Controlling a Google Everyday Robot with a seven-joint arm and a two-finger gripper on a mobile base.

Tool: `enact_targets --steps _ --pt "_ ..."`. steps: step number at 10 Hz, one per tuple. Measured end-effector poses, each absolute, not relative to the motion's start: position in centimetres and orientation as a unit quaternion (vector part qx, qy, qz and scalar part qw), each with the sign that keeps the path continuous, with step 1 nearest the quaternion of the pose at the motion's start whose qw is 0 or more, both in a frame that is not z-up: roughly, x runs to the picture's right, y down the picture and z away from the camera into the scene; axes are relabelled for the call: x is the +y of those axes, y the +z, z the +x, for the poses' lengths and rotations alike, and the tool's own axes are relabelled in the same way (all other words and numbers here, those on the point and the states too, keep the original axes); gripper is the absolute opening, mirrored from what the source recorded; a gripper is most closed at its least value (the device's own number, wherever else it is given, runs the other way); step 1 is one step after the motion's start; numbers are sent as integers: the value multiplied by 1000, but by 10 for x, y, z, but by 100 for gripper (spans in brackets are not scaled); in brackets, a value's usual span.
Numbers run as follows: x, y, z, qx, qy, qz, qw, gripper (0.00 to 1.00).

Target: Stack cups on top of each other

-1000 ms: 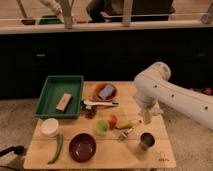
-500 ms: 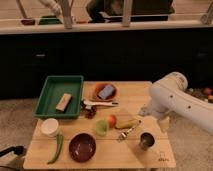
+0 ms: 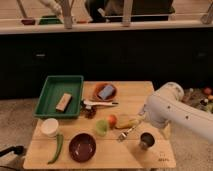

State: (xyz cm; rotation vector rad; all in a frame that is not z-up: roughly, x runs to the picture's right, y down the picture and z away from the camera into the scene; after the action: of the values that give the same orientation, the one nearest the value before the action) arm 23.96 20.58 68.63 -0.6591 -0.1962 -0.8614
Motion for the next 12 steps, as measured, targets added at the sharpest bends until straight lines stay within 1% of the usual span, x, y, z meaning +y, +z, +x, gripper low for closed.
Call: enact_targets --steps 6,12 --pt "222 696 227 -153 -467 -289 821 80" --pt "233 701 228 -198 -489 -294 797 80"
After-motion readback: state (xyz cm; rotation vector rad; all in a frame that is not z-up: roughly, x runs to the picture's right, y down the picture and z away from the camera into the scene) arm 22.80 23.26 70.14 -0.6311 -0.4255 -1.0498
